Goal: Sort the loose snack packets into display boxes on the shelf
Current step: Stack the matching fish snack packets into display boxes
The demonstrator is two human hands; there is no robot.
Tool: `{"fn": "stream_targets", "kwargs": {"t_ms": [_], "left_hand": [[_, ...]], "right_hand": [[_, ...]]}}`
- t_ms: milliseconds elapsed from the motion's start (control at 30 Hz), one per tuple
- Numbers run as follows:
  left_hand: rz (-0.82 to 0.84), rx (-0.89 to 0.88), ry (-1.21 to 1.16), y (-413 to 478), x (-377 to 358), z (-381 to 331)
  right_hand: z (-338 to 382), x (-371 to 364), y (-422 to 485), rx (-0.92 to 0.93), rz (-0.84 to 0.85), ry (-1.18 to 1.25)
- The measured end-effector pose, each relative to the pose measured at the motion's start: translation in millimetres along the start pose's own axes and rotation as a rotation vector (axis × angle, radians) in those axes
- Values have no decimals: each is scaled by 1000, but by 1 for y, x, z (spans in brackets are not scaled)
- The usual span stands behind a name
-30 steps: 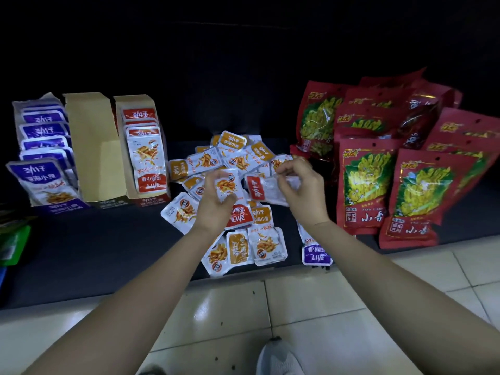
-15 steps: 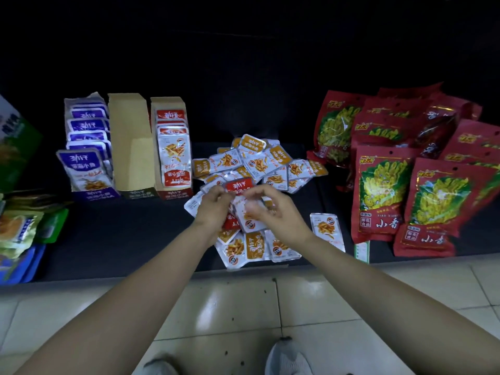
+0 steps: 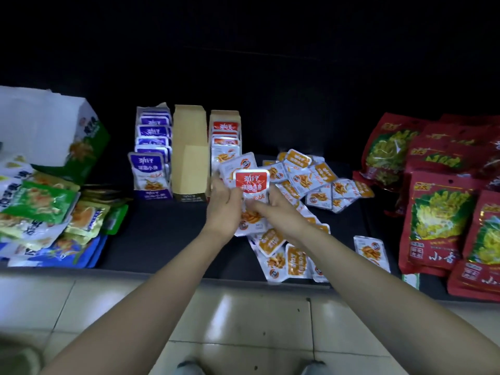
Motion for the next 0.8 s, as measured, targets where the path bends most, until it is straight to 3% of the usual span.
{"fn": "stream_targets", "kwargs": {"t_ms": [167,367,567,667,800], "left_hand": [[17,30,86,16,21,2],[-92,-137,360,43,59,-6],[-89,-114,549,50,54,20],[-69,-145,548,51,47,28],[-102,-166,521,50,46,32]], "right_hand": [[24,-19,24,75,26,-32],[75,-11,70,220,-195,108],[59,-23,93,213,-296,-135],[45,-18,93,215,-361,-118],[48,-15,97,244,-380,-274]]}}
Point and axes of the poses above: each hand's wrist, its own y-axis towards the middle knuckle, its own x-axis out of the back of the hand, z = x × y, the point moved 6 cm from there along y, towards the middle knuckle, and after that the axes turned 3 degrees about z, right-handed, at the moved point
